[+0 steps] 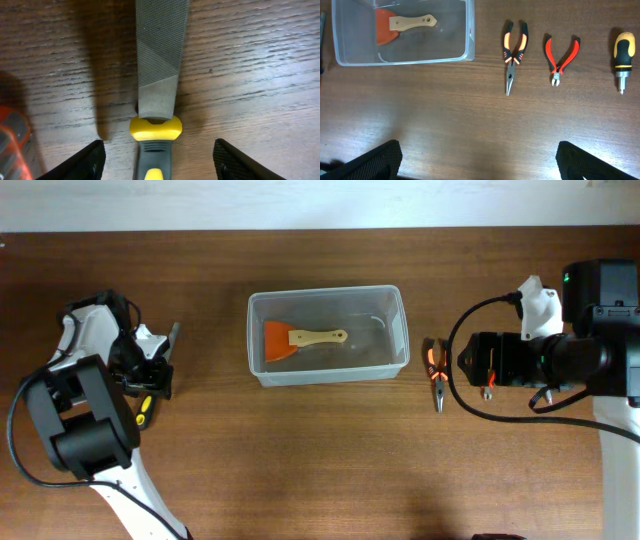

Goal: Pack container
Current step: 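Move left gripper to the yellow-handled file and grasp its handle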

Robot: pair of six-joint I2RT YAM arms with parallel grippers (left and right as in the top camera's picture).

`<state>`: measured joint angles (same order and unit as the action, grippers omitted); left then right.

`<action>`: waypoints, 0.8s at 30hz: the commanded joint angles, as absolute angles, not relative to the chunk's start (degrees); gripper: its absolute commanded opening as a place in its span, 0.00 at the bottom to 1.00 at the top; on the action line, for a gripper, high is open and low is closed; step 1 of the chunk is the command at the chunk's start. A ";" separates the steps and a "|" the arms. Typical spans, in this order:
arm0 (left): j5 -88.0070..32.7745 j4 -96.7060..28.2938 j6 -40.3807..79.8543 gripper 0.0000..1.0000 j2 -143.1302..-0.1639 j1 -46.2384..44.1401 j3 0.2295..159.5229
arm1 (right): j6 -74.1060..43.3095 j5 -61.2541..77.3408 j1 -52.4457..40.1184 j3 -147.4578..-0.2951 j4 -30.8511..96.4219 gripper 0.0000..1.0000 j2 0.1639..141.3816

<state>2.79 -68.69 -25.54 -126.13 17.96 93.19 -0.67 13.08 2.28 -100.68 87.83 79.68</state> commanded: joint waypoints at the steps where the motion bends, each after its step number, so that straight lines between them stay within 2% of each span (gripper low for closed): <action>1: 7.86 -68.53 -22.20 0.68 -127.28 17.23 92.44 | -0.95 12.80 2.72 -100.92 87.59 0.99 79.55; 7: 7.75 -68.03 -18.81 0.64 -127.28 17.26 89.71 | -0.95 12.80 2.72 -100.92 87.59 0.99 79.55; 10: 6.37 -65.04 -18.65 0.58 -127.28 17.26 85.86 | -0.93 12.80 2.72 -100.92 87.59 0.99 79.55; 18: 2.74 -52.71 -18.79 0.58 -127.28 17.23 77.06 | -0.93 12.78 2.72 -100.92 87.59 0.99 79.55; 24: 2.55 -49.76 -18.92 0.59 -127.28 17.23 76.01 | -0.93 12.78 2.72 -100.92 87.59 0.99 79.55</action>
<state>2.94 -53.95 -20.34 -119.44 17.74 80.09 -0.89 13.08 2.28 -100.68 87.83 79.68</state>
